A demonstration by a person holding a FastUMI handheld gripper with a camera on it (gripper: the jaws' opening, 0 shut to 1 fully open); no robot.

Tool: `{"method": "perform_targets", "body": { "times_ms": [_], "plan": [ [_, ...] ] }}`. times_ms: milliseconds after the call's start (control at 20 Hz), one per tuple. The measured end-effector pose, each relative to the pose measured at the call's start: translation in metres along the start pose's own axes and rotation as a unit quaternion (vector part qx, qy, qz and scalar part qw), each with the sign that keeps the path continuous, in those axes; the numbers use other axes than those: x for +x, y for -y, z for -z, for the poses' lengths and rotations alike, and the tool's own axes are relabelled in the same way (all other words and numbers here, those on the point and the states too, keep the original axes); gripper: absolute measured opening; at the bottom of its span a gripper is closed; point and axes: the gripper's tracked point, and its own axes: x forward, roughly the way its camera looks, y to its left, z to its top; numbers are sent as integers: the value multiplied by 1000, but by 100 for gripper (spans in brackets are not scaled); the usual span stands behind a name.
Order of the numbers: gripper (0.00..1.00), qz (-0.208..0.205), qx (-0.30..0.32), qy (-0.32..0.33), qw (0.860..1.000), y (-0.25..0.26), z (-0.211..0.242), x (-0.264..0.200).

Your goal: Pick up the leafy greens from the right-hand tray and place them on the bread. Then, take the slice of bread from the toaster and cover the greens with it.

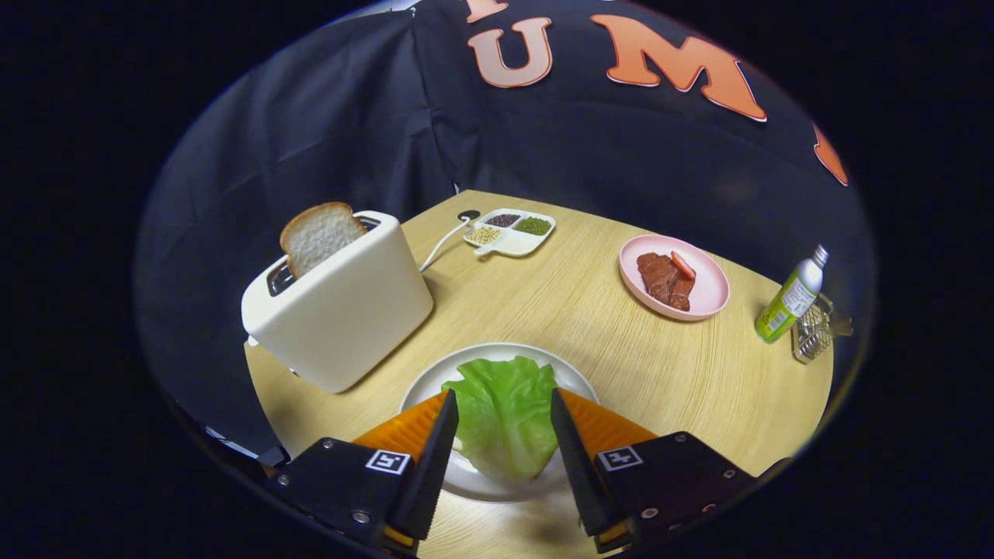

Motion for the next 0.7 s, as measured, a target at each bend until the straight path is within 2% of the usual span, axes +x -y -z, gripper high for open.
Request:
{"method": "perform_targets", "body": {
  "times_ms": [100, 400, 700],
  "plan": [
    [76, -19, -3, 10, 1000, -24, -17, -8],
    [78, -70, -2, 45, 997, -100, -91, -27],
    [79, -98, 8, 24, 995, -158, -121, -12]
  ]
}}
